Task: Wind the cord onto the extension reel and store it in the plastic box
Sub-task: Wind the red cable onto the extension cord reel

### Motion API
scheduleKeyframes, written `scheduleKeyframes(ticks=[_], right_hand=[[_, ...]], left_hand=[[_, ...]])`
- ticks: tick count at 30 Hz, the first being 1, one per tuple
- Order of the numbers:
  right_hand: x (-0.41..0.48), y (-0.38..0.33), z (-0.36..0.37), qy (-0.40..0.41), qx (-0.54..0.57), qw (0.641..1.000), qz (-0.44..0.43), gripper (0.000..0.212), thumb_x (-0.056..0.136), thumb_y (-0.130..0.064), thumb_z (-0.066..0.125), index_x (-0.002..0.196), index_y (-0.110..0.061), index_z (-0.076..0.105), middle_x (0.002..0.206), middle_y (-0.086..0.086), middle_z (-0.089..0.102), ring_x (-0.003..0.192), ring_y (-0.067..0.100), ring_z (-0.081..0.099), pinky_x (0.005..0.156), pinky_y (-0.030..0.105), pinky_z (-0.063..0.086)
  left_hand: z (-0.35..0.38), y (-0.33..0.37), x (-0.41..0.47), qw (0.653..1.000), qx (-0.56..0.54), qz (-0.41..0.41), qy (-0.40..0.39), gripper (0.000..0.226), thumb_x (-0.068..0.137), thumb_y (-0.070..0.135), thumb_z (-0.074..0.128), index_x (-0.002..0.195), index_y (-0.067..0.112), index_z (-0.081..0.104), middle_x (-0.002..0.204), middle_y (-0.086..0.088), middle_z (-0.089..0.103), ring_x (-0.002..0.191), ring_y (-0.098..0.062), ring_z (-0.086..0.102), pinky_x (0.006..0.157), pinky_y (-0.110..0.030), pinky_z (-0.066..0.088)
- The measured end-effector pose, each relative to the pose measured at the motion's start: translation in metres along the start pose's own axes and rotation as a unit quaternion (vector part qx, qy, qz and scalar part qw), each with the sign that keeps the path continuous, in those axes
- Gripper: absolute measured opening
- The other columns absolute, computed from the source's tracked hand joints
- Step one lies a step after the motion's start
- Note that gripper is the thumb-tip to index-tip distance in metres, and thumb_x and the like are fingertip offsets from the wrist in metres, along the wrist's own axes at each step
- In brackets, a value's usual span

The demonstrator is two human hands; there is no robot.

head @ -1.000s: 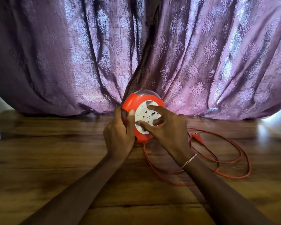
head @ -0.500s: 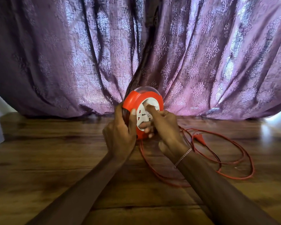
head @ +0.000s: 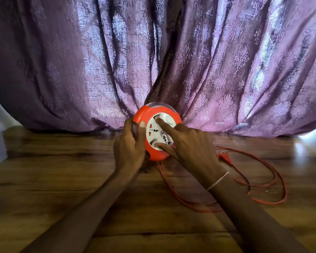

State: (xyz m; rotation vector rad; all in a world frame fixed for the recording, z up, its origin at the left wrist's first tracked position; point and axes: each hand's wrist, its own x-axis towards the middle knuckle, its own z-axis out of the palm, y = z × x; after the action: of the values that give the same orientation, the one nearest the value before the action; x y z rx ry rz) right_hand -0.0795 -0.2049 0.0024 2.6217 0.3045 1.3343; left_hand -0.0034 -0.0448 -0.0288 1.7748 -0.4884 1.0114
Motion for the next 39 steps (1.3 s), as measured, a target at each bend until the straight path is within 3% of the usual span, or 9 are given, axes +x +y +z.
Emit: scheduleKeyframes(ticks=[8,13,15,18,20,31,33,36,39], right_hand=[[0.001,-0.014,0.005,-0.008,0.158,0.954,0.255,0.066,0.072,-0.081,0.056,0.118,-0.032,0.058,0.076,0.003,0.076,0.078,0.028,0.072,0.067,0.036,0.054],[0.008,-0.028,-0.002,-0.035,0.635,0.585,0.504,0.059,0.086,-0.042,0.081,0.118,-0.002,0.053,0.069,0.020,0.075,0.041,0.020,0.061,0.039,0.023,0.040],[0.006,-0.025,0.001,-0.037,0.610,0.636,0.472,0.053,0.088,-0.042,0.078,0.118,-0.004,0.055,0.068,0.015,0.076,0.041,0.018,0.062,0.042,0.026,0.045],[-0.003,-0.006,0.007,0.002,0.271,0.932,0.242,0.048,0.081,-0.061,0.074,0.110,-0.025,0.062,0.075,-0.002,0.076,0.060,0.021,0.071,0.056,0.037,0.054],[-0.006,0.000,0.005,0.026,0.100,0.991,0.080,0.051,0.085,-0.060,0.070,0.125,-0.031,0.061,0.100,-0.002,0.072,0.071,0.028,0.071,0.053,0.038,0.054],[-0.002,-0.015,0.005,0.008,0.019,0.987,0.162,0.065,0.081,-0.073,0.054,0.126,-0.026,0.059,0.069,0.010,0.072,0.064,0.035,0.070,0.054,0.035,0.048],[0.003,-0.023,-0.001,-0.018,0.231,0.912,0.340,0.060,0.080,-0.069,0.066,0.114,-0.020,0.057,0.073,0.009,0.074,0.067,0.029,0.073,0.058,0.031,0.053],[0.010,-0.024,-0.008,-0.040,0.575,0.656,0.488,0.056,0.085,-0.044,0.080,0.115,-0.006,0.051,0.065,0.017,0.075,0.044,0.024,0.066,0.040,0.023,0.043],[0.003,-0.015,0.000,-0.020,0.423,0.822,0.380,0.046,0.084,-0.056,0.075,0.105,-0.018,0.058,0.063,0.004,0.075,0.050,0.023,0.068,0.050,0.029,0.049]], left_hand=[[0.001,0.009,-0.010,0.999,0.003,0.033,-0.020,0.043,0.097,0.052,0.039,0.111,0.016,0.060,0.079,-0.008,0.070,0.078,-0.034,0.065,0.063,-0.037,0.043],[0.003,0.012,-0.012,0.999,0.010,0.024,-0.020,0.045,0.097,0.054,0.039,0.111,0.016,0.060,0.076,-0.010,0.068,0.075,-0.038,0.065,0.062,-0.043,0.049],[0.002,0.008,-0.010,1.000,0.004,0.004,-0.013,0.045,0.097,0.056,0.037,0.109,0.018,0.058,0.077,-0.011,0.068,0.075,-0.039,0.065,0.062,-0.043,0.049],[-0.001,0.000,-0.005,1.000,-0.005,-0.022,0.003,0.050,0.097,0.057,0.032,0.109,0.017,0.059,0.078,-0.009,0.068,0.076,-0.037,0.065,0.061,-0.037,0.042],[-0.003,-0.002,-0.001,1.000,-0.003,-0.030,0.005,0.052,0.097,0.059,0.030,0.108,0.017,0.059,0.077,-0.005,0.066,0.076,-0.035,0.065,0.061,-0.034,0.037],[-0.004,0.004,-0.002,0.990,0.091,0.054,-0.090,0.058,0.096,0.064,0.020,0.113,0.019,0.051,0.078,-0.014,0.071,0.076,-0.042,0.067,0.062,-0.043,0.047],[-0.002,0.005,-0.004,0.989,0.095,0.061,-0.092,0.057,0.096,0.064,0.021,0.113,0.019,0.051,0.077,-0.015,0.071,0.075,-0.043,0.066,0.061,-0.044,0.047],[-0.001,0.005,-0.004,0.990,0.091,0.055,-0.087,0.057,0.096,0.063,0.020,0.112,0.018,0.051,0.078,-0.016,0.071,0.075,-0.044,0.066,0.062,-0.041,0.043],[-0.003,0.001,-0.002,0.994,0.072,0.035,-0.077,0.058,0.095,0.062,0.019,0.107,0.016,0.052,0.078,-0.016,0.069,0.076,-0.044,0.065,0.062,-0.041,0.041]])
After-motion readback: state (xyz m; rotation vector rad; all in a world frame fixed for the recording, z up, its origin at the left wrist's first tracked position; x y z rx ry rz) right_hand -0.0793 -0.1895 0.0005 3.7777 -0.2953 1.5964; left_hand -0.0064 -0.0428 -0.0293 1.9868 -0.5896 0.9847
